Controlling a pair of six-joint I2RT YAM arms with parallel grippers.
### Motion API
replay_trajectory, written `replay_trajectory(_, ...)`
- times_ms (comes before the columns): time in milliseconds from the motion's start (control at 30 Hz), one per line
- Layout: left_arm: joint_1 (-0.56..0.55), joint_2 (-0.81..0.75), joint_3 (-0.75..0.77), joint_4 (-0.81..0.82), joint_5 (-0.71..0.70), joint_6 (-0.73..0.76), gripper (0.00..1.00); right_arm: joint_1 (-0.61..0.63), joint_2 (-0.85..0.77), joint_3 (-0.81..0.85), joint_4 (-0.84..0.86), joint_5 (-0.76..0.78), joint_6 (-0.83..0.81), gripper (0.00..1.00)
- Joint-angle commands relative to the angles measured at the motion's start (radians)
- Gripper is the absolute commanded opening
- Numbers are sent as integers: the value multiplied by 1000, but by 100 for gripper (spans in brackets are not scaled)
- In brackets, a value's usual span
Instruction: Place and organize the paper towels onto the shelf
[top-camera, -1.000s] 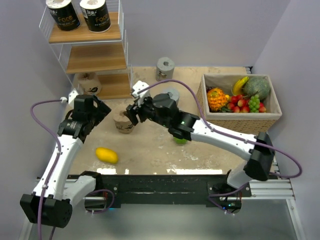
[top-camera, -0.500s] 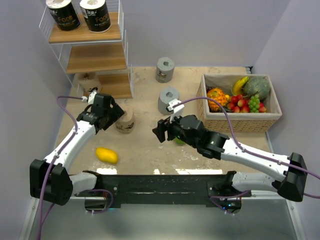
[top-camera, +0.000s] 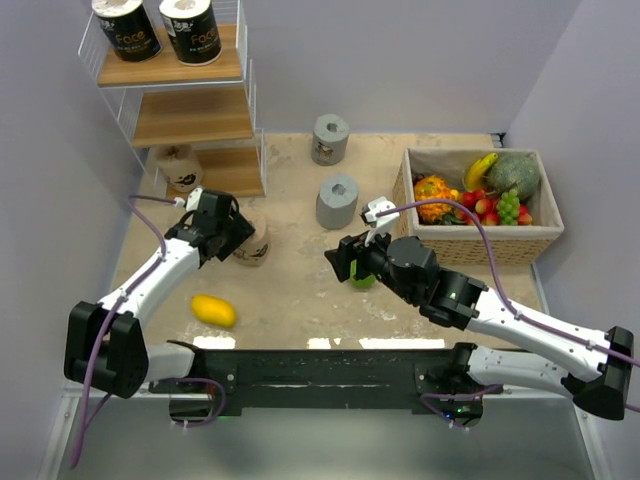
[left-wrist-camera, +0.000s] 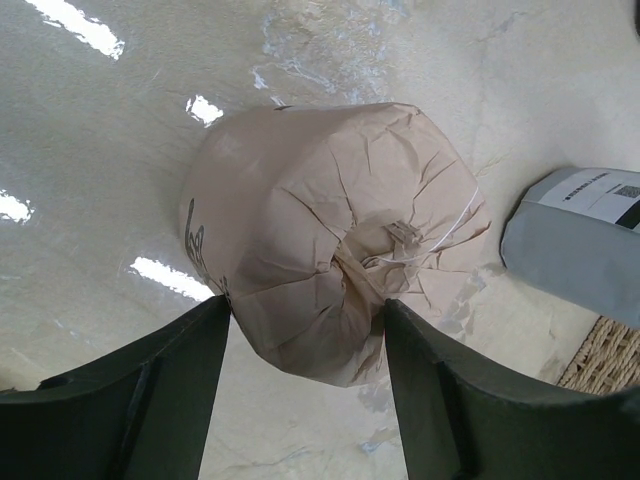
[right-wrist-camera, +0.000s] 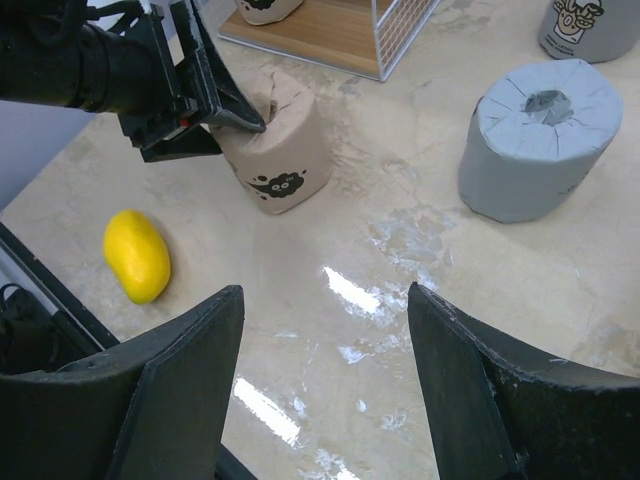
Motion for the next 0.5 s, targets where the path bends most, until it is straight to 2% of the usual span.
replay_trajectory(0, -2, 36, 1, 8, -43, -10, 67, 2, -25, -1, -1, 43, -10, 70)
replay_trajectory(467, -2, 13, 94, -64, -112, -22, 77, 2, -7, 12, -5, 41, 1, 70)
